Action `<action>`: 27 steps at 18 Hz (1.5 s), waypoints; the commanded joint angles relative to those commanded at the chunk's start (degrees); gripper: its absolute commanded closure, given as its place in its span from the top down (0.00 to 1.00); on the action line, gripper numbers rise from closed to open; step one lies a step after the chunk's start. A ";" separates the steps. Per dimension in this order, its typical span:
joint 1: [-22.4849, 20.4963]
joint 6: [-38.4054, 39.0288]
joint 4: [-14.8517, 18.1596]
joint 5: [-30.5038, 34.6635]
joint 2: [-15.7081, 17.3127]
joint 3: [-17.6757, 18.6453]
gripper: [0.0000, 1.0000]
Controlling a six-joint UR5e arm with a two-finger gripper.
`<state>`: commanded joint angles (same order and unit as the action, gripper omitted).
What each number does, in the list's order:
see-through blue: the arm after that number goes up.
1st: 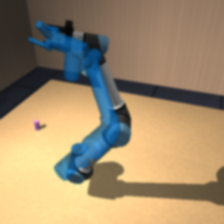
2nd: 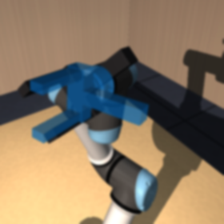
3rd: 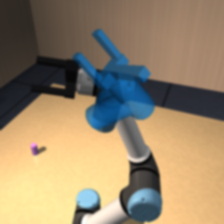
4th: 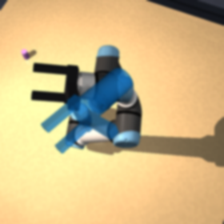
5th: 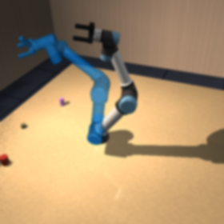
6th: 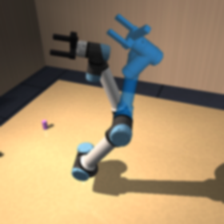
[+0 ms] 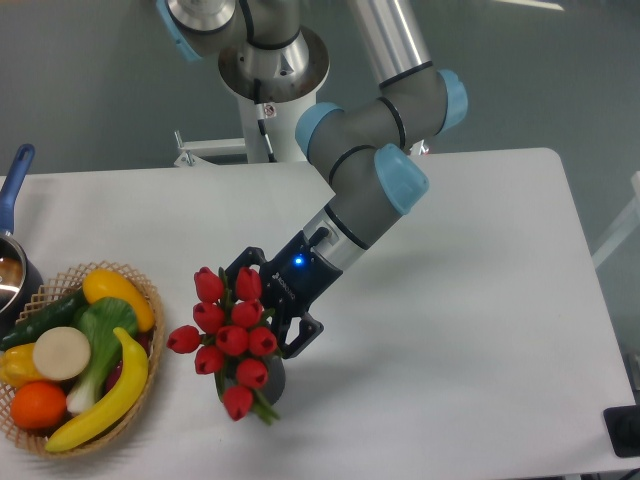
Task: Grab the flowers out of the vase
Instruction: 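Lift the gripped tulips up out of the grey vase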
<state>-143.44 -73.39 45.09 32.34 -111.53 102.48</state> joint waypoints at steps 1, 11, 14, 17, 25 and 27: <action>0.00 0.00 0.00 0.00 0.00 0.00 0.55; -0.88 0.44 0.00 -0.96 0.18 0.53 0.44; -0.88 0.70 0.00 -1.58 0.18 0.53 0.43; -0.88 0.70 0.00 -1.84 0.26 0.53 0.41; -2.19 3.95 0.00 -5.89 3.86 0.35 0.41; -2.63 7.10 0.00 -6.32 5.61 0.09 0.41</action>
<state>-146.07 -66.29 45.09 26.02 -105.92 102.57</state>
